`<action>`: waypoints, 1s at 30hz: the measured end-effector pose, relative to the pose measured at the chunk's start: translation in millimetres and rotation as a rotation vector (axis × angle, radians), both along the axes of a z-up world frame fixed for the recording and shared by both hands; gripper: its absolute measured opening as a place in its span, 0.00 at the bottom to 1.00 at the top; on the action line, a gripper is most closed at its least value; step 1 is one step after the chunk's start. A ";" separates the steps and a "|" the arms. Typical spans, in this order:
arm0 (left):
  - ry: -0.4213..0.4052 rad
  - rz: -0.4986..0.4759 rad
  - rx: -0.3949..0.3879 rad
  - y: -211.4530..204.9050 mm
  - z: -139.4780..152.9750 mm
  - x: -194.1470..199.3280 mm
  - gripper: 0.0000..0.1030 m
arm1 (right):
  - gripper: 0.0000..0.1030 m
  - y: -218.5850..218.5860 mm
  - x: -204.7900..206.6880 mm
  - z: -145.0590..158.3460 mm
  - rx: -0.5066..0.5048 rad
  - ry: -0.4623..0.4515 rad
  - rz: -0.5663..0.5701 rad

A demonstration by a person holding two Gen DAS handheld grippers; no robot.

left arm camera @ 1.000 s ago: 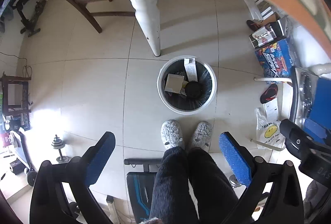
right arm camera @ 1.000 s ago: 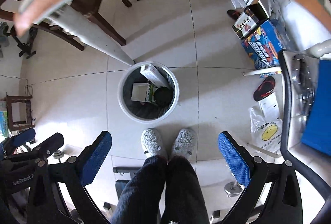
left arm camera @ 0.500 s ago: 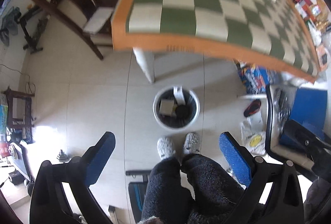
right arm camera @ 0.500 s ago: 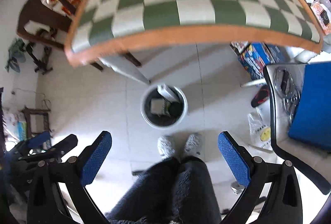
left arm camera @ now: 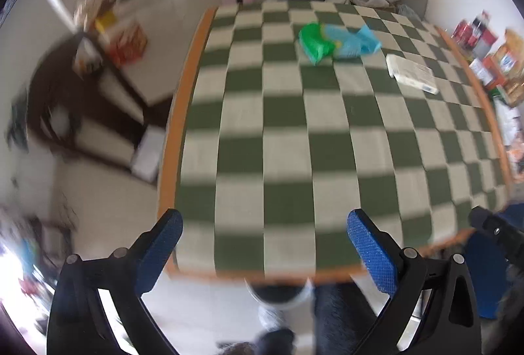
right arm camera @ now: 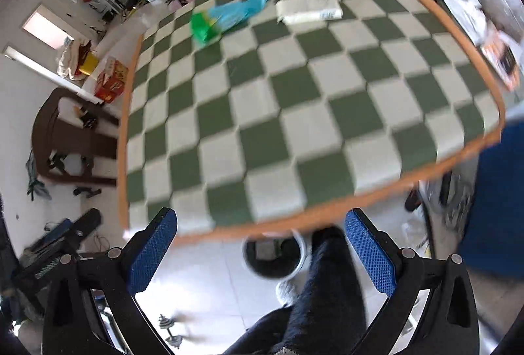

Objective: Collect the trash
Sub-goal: 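Move both tools back over the table, then grasp the blue-green snack bag with left tool while right tool grasps the white leaflet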

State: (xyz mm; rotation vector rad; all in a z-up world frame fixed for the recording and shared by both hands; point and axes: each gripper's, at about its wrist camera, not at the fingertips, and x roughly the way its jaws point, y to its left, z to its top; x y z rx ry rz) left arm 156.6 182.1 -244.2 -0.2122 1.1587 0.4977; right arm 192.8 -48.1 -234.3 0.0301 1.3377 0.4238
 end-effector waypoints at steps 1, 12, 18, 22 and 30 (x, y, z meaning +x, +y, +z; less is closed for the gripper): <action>0.013 -0.019 0.033 4.1 1.5 18.0 1.00 | 1.00 1.9 26.0 -3.2 -0.022 0.005 0.016; 0.182 -0.084 0.256 19.4 -53.2 230.6 1.00 | 1.00 85.9 278.4 -81.7 -0.456 0.022 0.449; 0.248 -0.108 0.256 16.8 -81.4 283.9 1.00 | 1.00 126.8 344.6 -143.3 -0.617 0.048 0.684; 0.279 -0.120 0.264 20.9 -90.7 301.3 1.00 | 1.00 140.1 363.0 -174.6 -0.690 0.069 0.814; 0.291 -0.157 0.267 26.6 -87.3 324.3 1.00 | 0.97 140.5 398.7 -184.5 -0.622 0.123 0.754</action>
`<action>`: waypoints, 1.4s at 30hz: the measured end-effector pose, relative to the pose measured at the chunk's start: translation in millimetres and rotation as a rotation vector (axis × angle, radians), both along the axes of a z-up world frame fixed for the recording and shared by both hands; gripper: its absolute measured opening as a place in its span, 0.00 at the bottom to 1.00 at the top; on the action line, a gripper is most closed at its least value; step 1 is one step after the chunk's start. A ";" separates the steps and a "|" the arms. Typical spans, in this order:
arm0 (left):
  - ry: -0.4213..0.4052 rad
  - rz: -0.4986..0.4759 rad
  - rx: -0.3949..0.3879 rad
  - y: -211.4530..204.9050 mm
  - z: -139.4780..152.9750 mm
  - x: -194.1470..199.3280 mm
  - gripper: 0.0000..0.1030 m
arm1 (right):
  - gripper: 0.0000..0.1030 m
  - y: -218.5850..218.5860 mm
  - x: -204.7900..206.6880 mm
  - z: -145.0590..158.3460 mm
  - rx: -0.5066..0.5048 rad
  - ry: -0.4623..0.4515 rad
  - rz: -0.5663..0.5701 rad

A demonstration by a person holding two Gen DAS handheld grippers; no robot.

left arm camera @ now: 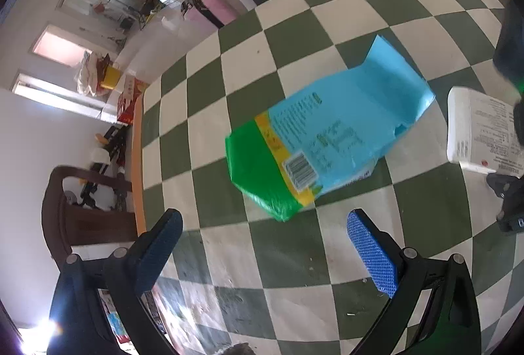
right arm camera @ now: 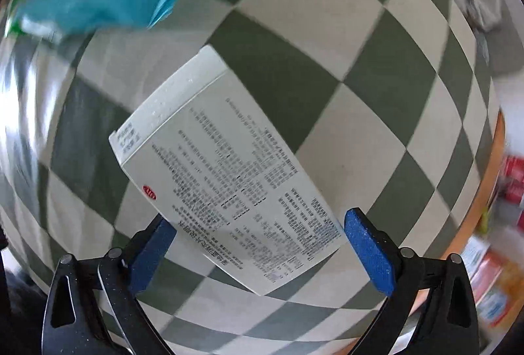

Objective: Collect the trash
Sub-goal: 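Grasp the blue-green snack bag with left tool while right tool grasps the white leaflet, then carry snack bag and leaflet to the bin and release both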

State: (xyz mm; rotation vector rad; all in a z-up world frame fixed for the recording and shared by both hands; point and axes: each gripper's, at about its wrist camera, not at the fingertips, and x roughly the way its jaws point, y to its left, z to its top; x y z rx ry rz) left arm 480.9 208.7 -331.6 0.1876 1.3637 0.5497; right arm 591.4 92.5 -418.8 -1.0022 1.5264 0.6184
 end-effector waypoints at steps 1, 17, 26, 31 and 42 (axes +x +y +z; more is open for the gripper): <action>0.001 -0.030 0.003 -1.0 2.3 4.3 1.00 | 0.97 -2.6 4.9 0.5 0.010 0.006 -0.043; 0.412 -0.718 0.029 -33.9 -47.8 65.6 1.00 | 0.95 -67.2 22.5 7.1 0.187 0.176 -0.632; 0.442 -0.723 -0.039 -41.5 -66.9 76.0 0.89 | 0.95 -74.5 31.5 10.2 0.176 0.132 -0.605; 0.379 -0.563 -0.143 -35.0 -56.7 74.8 0.88 | 0.87 -72.3 29.7 14.3 0.175 0.080 -0.574; 0.247 0.126 -0.476 -9.5 -57.9 -0.2 0.89 | 0.82 -83.3 23.3 26.0 0.209 0.133 -0.661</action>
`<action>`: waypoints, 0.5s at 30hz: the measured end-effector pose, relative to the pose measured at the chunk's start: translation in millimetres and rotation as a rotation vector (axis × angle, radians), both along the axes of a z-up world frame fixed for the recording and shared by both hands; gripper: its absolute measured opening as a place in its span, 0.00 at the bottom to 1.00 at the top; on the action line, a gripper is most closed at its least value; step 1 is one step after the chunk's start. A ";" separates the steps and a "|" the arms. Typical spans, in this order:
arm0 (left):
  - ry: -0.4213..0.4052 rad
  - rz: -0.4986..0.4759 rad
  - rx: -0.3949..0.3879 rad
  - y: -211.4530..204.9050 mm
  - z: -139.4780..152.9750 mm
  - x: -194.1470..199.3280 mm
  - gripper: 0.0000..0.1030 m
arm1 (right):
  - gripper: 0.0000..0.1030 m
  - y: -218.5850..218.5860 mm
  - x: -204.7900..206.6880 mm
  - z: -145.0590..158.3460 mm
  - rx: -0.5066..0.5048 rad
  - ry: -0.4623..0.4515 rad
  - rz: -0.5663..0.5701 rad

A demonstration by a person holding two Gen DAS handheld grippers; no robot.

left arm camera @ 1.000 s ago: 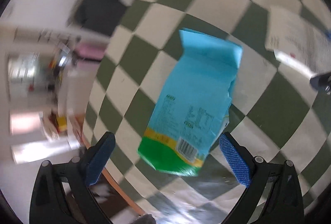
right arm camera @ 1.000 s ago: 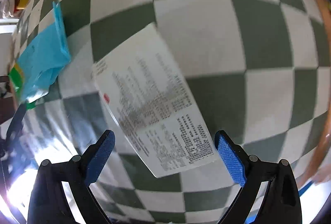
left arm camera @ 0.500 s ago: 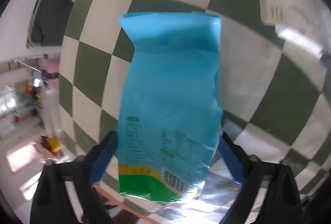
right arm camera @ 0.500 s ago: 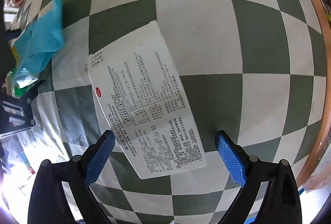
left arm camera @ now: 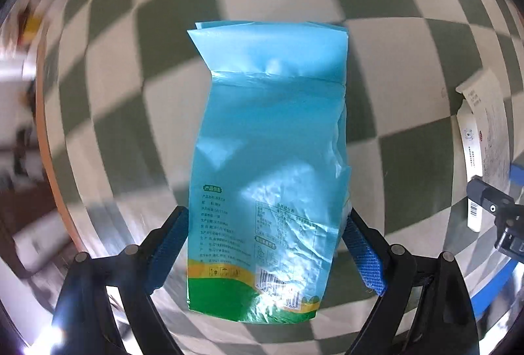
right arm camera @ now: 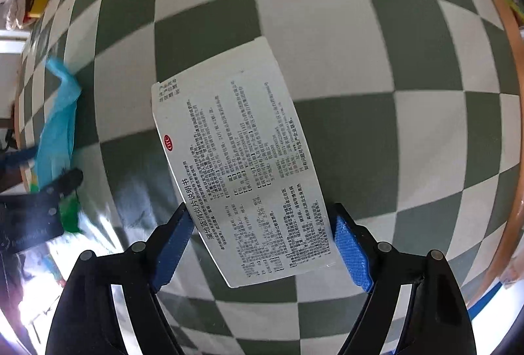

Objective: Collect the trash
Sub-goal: 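Carry snack bag and leaflet to the bin and release both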

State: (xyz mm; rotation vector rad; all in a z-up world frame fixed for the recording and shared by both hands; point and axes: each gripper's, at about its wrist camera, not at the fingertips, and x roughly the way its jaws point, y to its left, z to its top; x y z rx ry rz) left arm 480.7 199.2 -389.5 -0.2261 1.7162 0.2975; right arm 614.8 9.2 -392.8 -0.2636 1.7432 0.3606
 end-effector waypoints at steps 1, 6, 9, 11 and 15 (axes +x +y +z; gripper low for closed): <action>-0.003 0.045 -0.014 -1.0 -1.7 -8.3 0.90 | 0.82 1.3 -0.6 0.2 -0.009 0.000 0.014; -0.016 0.127 0.000 -11.7 -12.8 -26.1 0.89 | 0.85 16.8 -11.9 -1.6 -0.062 -0.042 0.082; -0.044 0.156 0.037 -16.6 -13.3 -34.6 0.89 | 0.84 25.8 -28.1 -2.0 -0.091 -0.102 0.115; -0.052 0.184 0.040 -22.7 -13.7 -41.7 0.89 | 0.79 26.0 -34.1 1.9 -0.077 -0.142 0.116; -0.061 0.210 0.028 -22.7 -19.5 -48.5 0.89 | 0.79 7.1 -38.7 9.2 -0.042 -0.144 -0.040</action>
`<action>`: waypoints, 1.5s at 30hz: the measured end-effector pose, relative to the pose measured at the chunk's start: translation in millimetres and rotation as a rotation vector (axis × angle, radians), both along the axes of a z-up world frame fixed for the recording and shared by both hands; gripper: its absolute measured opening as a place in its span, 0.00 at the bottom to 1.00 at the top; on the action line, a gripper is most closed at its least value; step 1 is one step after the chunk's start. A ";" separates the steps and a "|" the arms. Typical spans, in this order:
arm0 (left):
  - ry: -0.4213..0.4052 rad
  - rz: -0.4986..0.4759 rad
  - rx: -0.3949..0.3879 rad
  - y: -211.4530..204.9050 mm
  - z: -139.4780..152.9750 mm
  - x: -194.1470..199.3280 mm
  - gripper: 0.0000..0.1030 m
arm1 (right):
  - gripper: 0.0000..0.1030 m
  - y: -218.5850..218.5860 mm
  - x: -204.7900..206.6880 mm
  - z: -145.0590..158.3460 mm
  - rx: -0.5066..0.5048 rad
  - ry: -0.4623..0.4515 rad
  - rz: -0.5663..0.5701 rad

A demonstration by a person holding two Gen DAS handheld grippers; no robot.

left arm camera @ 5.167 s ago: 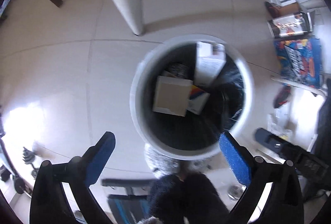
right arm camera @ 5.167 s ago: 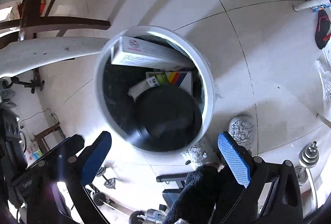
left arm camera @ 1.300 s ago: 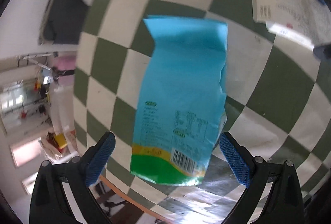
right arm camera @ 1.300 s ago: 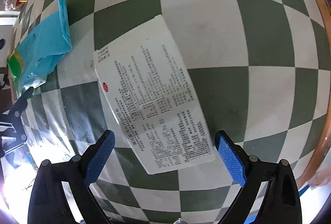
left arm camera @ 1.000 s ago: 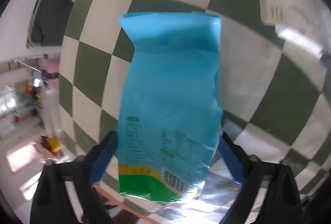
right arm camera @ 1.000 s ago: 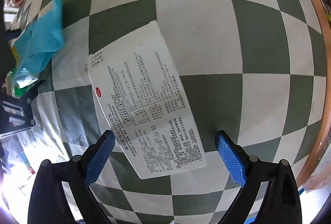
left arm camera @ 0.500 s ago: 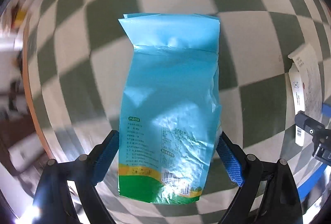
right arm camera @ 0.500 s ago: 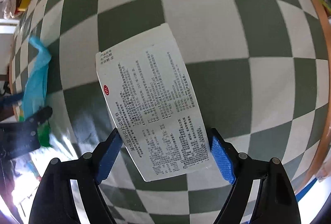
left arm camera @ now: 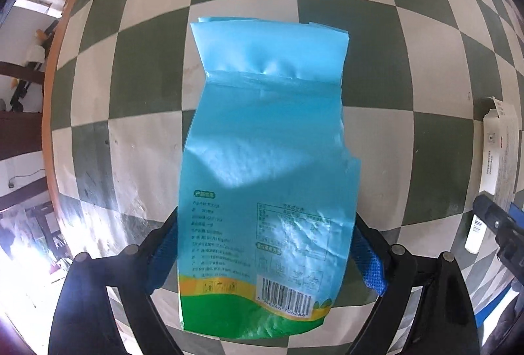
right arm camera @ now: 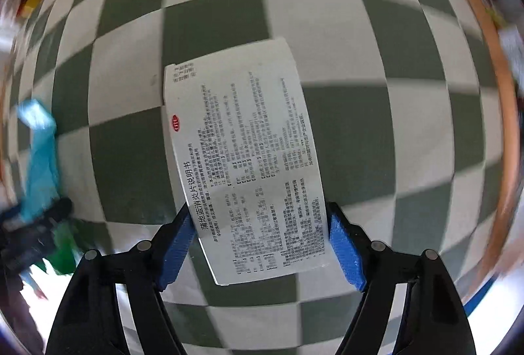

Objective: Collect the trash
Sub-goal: 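Carry snack bag and leaflet to the bin and release both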

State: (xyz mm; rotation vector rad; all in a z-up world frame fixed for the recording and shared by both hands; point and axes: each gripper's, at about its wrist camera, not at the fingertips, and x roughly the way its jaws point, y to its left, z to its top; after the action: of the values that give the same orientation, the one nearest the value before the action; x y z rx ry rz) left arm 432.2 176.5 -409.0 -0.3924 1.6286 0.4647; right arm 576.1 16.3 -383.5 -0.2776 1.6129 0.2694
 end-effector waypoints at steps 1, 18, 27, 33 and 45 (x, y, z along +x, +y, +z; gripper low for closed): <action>-0.002 0.003 -0.002 2.3 0.1 -4.5 0.89 | 0.79 -2.2 -0.2 0.1 0.022 0.018 -0.020; -0.097 -0.012 0.068 25.7 49.7 -31.2 0.88 | 0.73 17.5 -34.9 27.7 0.030 -0.097 0.087; -0.249 0.014 0.075 21.0 106.7 -117.9 0.88 | 0.73 1.4 -97.8 89.3 0.137 -0.179 0.056; -0.376 0.017 0.054 12.5 145.4 -206.3 0.88 | 0.73 -18.7 -186.6 117.1 0.225 -0.216 0.006; -0.384 0.001 -0.069 -21.3 128.6 -412.4 0.88 | 0.73 -59.1 -442.4 144.9 0.310 -0.258 -0.049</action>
State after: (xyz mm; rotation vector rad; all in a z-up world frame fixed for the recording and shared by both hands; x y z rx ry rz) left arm 19.8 155.2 -280.4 -0.5013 1.2740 0.3118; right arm 133.7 -42.8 -238.6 -0.0321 1.2997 0.4237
